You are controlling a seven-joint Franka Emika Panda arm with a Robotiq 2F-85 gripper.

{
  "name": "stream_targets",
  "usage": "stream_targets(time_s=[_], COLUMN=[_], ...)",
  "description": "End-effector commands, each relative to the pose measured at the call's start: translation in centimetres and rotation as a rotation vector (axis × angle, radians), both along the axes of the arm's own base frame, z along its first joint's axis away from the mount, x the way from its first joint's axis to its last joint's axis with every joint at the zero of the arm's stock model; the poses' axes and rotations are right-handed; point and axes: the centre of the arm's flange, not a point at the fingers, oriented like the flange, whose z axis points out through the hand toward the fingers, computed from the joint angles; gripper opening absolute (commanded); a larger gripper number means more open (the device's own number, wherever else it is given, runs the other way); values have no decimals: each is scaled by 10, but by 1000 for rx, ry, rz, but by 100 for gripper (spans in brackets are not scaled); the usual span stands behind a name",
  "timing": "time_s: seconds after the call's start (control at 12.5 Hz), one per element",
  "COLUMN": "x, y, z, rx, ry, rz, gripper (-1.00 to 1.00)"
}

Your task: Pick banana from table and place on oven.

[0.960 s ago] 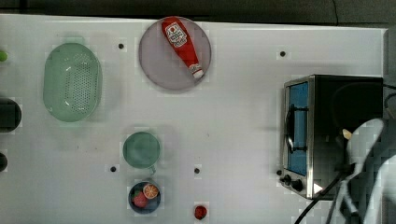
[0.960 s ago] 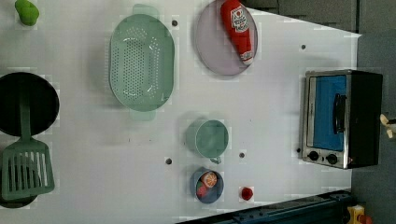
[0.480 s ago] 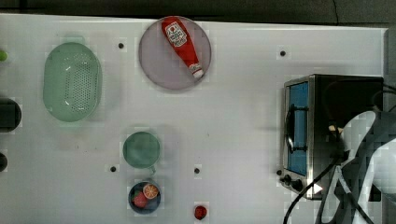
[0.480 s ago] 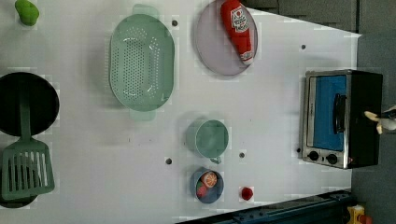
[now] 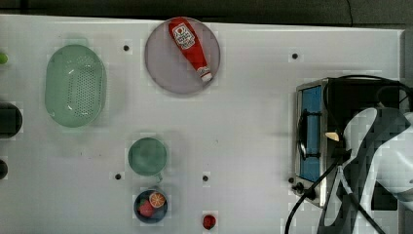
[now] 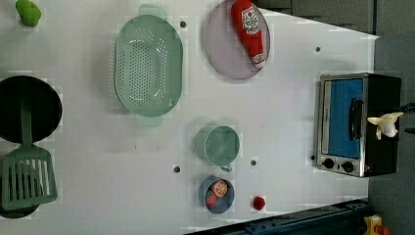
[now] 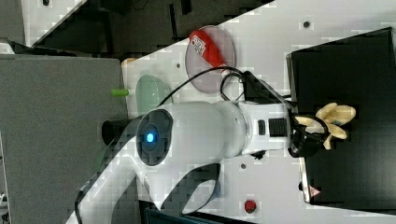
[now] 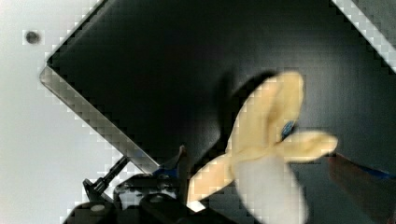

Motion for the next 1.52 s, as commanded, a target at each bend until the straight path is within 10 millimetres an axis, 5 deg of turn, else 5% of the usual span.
stream_targets(time_s=[0.08,0.48,0.88,1.12,1.52], x=[-4,11,12,8,6], y=[9,152,291,333,338], z=[83,144,161,169,175], rx=[-11,165,164,139,9], ry=[-87,-21,-26,-30,-49], rz=[54,62,-216,-291,-238], gripper=[100,100,100,100,100])
